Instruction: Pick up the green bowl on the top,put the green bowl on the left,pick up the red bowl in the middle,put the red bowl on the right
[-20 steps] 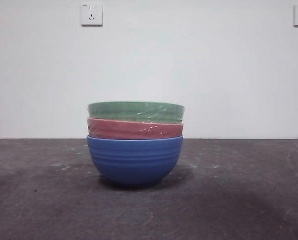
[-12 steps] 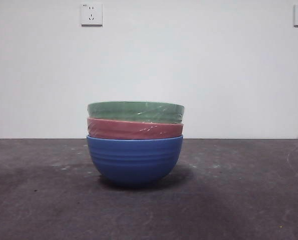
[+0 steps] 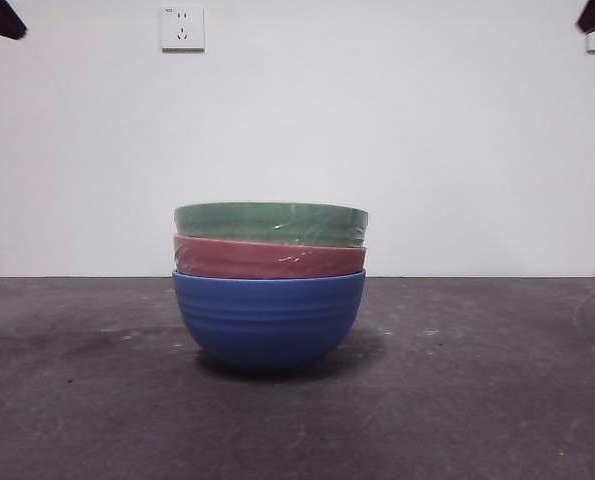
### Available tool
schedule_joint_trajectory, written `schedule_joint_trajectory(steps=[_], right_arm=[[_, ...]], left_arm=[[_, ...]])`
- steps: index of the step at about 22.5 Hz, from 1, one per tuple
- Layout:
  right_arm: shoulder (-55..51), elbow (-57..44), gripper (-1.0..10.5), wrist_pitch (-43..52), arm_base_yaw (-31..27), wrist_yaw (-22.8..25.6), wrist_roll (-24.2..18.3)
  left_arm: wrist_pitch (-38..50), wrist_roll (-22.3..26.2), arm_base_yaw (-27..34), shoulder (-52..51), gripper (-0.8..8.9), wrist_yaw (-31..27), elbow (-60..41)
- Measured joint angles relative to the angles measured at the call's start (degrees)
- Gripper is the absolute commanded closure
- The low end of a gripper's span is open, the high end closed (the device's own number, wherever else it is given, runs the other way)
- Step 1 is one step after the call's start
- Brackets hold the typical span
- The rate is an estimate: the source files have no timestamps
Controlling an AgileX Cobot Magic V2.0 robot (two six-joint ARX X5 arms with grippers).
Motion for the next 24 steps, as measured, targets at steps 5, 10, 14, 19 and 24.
schedule_joint_trajectory(steps=[5,10,14,19,24], right_arm=[[3.0,0.2,7.1,-0.3,0.1,-1.9,-2.0],[3.6,0.2,6.9,-0.4,0.1,-2.0,-2.1],[3.6,0.2,7.0,-0.4,0.1,-2.0,-2.2],[3.6,0.2,7.0,-0.4,0.1,-2.0,-2.2],[3.6,0.2,7.0,-0.4,0.1,-2.0,-2.2]], left_arm=[[-2.1,3.2,-3.9,4.0,4.78,-0.1,3.6],[-1.3,3.5,-13.5,8.8,4.68,-1.6,7.7],[-5.6,6.7,-23.8,17.2,4.72,-6.3,14.2],[-10.1,15.4,-35.6,28.4,4.72,-17.9,20.9],[-10.1,20.2,-40.8,34.5,4.73,-23.1,22.1]])
